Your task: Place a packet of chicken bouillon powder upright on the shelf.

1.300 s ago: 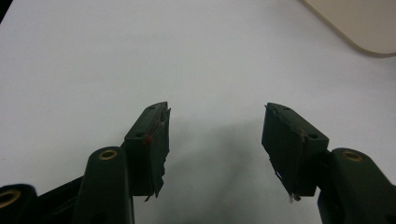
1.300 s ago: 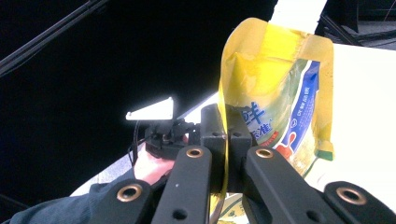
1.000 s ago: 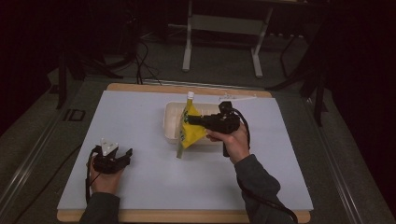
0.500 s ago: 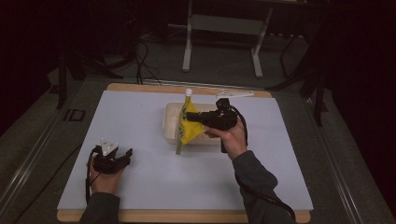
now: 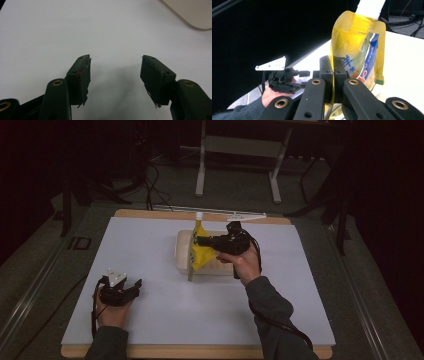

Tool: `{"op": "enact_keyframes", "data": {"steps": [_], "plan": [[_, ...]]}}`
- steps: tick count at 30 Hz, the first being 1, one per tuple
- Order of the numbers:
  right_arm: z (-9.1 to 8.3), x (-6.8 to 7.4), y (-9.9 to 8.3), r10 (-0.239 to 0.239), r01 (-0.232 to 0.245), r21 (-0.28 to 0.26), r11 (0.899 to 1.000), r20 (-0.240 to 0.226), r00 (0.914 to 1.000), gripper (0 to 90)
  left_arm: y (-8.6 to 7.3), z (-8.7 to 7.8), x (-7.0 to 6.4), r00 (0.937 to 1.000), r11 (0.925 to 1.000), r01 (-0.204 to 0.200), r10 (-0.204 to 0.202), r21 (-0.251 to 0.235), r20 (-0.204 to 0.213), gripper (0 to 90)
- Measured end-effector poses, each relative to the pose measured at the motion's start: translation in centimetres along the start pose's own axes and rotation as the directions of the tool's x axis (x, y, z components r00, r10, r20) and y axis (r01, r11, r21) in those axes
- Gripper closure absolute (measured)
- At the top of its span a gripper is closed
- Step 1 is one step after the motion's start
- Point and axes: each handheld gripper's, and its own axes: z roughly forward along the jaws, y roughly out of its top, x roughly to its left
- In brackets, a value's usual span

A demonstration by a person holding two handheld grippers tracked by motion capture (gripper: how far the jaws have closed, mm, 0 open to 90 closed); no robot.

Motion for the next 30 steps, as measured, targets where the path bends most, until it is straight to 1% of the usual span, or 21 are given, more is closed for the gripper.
{"op": "enact_keyframes", "data": {"steps": [9, 18, 27, 30], "plan": [[0.6, -0.4, 0.6, -0.001, 0.001, 0.001, 1.0, 0.019, 0.9998, 90.0, 0.0, 0.0, 0.0, 1.0, 1.0, 0.001, -0.001, -0.001, 0.0, 41.1], [1.1, -1.0, 1.1, 0.0, 0.001, -0.012, 1.0, 0.059, 0.9983, 90.0, 0.0, 0.0, 0.0, 1.0, 1.0, -0.002, 0.002, 0.0, 0.002, 41.0], [1.6, -1.2, 1.7, -0.022, 0.024, -0.015, 1.0, 0.097, 0.995, 90.0, 0.0, 0.0, 0.0, 1.0, 1.0, -0.001, 0.001, 0.0, 0.004, 40.9], [1.6, -1.3, 1.9, -0.027, 0.03, -0.024, 0.999, 0.109, 0.9936, 90.0, 0.0, 0.0, 0.0, 1.0, 1.0, -0.001, 0.001, -0.001, 0.004, 40.9]]}}
